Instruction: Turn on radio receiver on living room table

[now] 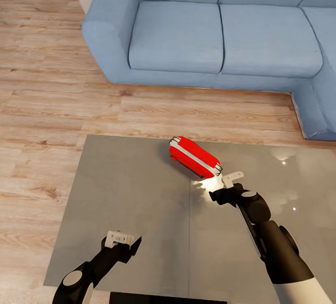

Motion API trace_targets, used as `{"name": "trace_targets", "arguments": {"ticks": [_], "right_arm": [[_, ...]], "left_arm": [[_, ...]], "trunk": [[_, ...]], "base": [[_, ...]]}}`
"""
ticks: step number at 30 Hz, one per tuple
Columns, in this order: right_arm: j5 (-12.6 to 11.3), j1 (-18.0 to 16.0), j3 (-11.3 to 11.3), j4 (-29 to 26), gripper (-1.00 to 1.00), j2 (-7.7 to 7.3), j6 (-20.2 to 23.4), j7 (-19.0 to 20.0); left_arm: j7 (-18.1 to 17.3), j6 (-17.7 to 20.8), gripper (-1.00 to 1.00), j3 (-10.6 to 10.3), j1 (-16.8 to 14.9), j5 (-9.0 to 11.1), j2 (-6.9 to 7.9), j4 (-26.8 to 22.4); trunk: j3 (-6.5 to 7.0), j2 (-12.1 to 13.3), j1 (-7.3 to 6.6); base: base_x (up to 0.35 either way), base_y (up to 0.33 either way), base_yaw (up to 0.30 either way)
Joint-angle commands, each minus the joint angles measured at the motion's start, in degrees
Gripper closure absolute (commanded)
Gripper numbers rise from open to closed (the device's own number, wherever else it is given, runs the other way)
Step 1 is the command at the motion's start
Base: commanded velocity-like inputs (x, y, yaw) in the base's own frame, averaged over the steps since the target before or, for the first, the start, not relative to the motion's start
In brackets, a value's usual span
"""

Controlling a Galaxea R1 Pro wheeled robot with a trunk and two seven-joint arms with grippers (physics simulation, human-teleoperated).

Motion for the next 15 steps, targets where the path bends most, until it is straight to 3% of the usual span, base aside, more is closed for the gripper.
{"name": "trace_targets", "arguments": {"ticks": [1, 8, 15], "right_arm": [[0.0, 0.0, 0.0, 0.0, -1.0, 0.0, 0.0, 0.0], [0.4, 0.0, -0.1, 0.0, -1.0, 0.0, 0.1, -0.3], [3.0, 0.0, 0.0, -0.3, -1.0, 0.0, 0.2, -0.3]], "left_arm": [[0.0, 0.0, -1.0, 0.0, 0.0, 0.0, 0.0, 0.0], [0.0, 0.0, -1.0, 0.0, 0.0, 0.0, 0.0, 0.0], [0.0, 0.0, -1.0, 0.0, 0.0, 0.0, 0.0, 0.0]], "trunk": [[0.0, 0.0, 0.0], [0.0, 0.0, 0.0], [0.0, 0.0, 0.0]], "base": [[0.0, 0.0, 0.005], [0.0, 0.0, 0.001], [0.0, 0.0, 0.0]]}}
